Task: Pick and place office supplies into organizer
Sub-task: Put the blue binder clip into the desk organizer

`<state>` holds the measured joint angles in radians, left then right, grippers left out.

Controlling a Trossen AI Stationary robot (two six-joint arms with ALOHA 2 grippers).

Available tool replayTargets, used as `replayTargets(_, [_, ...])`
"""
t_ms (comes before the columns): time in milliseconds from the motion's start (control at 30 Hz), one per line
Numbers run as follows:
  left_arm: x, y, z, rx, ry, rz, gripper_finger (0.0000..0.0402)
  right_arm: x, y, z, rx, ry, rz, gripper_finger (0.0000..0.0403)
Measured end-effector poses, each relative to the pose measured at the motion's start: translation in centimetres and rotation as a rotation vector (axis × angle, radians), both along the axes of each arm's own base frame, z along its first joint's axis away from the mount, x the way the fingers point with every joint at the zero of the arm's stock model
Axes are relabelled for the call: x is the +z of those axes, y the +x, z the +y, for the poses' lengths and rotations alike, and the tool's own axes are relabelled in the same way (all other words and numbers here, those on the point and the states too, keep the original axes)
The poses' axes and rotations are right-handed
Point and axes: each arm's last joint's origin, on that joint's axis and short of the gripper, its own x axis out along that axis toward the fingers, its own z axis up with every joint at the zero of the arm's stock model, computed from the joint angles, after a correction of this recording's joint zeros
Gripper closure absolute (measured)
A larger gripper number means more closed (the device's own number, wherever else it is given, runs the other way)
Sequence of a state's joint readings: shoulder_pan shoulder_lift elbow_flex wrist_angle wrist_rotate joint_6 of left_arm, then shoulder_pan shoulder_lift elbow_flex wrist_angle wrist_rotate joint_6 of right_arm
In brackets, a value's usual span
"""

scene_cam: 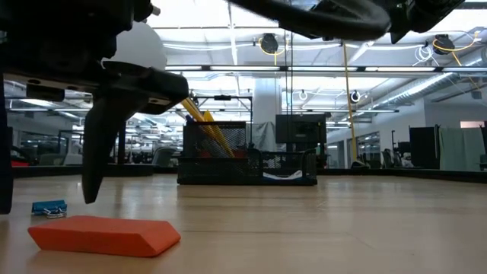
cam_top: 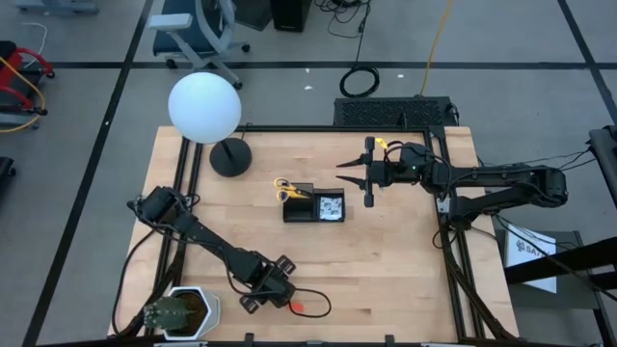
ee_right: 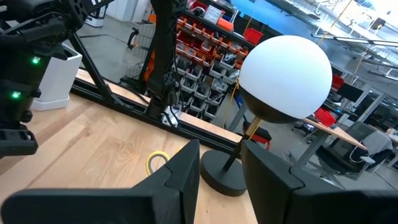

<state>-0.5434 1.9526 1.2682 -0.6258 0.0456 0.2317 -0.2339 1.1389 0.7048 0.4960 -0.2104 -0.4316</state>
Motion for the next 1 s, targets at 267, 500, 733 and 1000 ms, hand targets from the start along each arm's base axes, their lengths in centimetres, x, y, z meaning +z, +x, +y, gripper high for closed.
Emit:
replayTargets(267, [-0.29,-0.24,0.14,0.018,0.003,0.013,0.0215,0.0,0.0,0.0,0.0,0.0,0.0,0.0293])
replayTargets(500, [-0.5,0.02,0.07,0.02,-0.006,-0.002,0.0215,0.0,0.0,0.0,0.0,0.0,0.0,0.0293])
replayTargets(733, [-0.57,0.2,0.44,0.03,-0.005,0.004,0.0215,0.0,0.0,0.0,0.0,0.0,0.0,0.0293])
replayTargets(1000, [-0.62,0.08,0.56,0.035,-0.003,0.028,0.0216,0.0,0.0,0.0,0.0,0.0,0.0,0.0293])
